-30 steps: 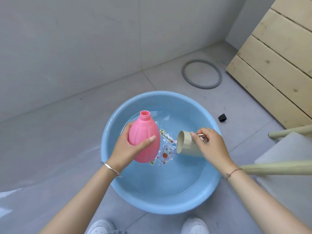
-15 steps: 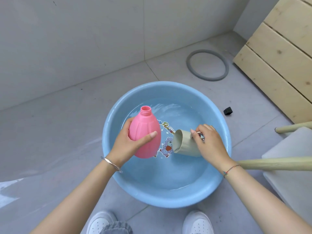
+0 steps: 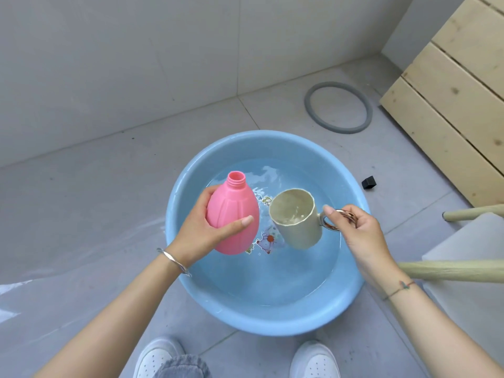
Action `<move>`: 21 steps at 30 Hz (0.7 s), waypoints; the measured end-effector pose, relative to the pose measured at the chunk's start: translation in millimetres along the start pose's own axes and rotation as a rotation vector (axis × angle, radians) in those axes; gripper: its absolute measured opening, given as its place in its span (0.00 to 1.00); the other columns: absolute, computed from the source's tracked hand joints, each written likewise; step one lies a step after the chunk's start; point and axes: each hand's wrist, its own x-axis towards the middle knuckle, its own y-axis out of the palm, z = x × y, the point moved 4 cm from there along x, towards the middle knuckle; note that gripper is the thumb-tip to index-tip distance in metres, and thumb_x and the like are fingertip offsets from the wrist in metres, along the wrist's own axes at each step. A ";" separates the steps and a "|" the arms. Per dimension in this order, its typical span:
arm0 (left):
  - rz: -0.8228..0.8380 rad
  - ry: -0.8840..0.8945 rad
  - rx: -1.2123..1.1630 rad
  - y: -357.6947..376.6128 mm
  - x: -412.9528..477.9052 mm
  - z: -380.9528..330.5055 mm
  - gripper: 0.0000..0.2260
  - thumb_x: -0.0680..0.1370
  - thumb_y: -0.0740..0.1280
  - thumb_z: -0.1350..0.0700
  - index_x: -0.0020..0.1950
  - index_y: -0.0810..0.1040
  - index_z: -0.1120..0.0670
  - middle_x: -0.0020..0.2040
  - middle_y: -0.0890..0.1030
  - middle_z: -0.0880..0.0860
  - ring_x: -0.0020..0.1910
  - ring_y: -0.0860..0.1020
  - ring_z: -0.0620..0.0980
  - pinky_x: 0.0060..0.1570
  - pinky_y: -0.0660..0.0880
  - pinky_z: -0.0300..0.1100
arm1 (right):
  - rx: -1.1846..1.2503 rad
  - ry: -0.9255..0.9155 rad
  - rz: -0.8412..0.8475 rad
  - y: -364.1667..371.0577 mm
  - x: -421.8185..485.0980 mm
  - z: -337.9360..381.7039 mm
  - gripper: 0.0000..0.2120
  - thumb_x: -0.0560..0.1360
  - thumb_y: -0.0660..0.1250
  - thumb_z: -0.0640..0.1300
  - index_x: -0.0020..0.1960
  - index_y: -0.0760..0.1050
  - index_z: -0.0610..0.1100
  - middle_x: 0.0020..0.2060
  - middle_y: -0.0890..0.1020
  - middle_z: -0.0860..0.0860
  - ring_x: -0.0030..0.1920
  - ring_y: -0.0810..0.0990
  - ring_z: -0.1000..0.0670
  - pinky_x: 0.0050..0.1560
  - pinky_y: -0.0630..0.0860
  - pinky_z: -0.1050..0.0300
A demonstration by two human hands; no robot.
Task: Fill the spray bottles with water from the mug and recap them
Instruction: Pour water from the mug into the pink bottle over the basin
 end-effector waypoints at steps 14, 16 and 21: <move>0.060 0.125 0.271 7.3 3.0 0.0 0.37 0.58 0.80 0.37 0.63 0.70 0.39 0.57 0.77 0.39 0.54 0.77 0.38 0.52 0.75 0.35 | 0.143 -0.204 -0.079 -15.7 -10.0 69.8 0.16 0.73 0.70 0.39 0.30 0.67 0.45 0.20 0.69 0.59 0.27 0.73 0.60 0.37 0.68 0.71; 0.057 0.145 0.312 8.1 3.2 -2.0 0.37 0.58 0.79 0.37 0.63 0.70 0.39 0.57 0.76 0.40 0.54 0.76 0.38 0.52 0.74 0.35 | 0.096 -0.235 -0.070 -15.5 -13.5 74.8 0.19 0.72 0.70 0.39 0.26 0.69 0.50 0.19 0.68 0.59 0.28 0.71 0.57 0.35 0.67 0.70; 0.076 0.156 0.350 10.4 3.6 -4.4 0.36 0.59 0.80 0.38 0.63 0.69 0.38 0.56 0.77 0.38 0.53 0.77 0.37 0.50 0.74 0.33 | 0.010 -0.264 -0.059 -15.8 -19.7 83.8 0.16 0.63 0.75 0.53 0.27 0.71 0.48 0.21 0.70 0.57 0.36 0.72 0.48 0.35 0.64 0.61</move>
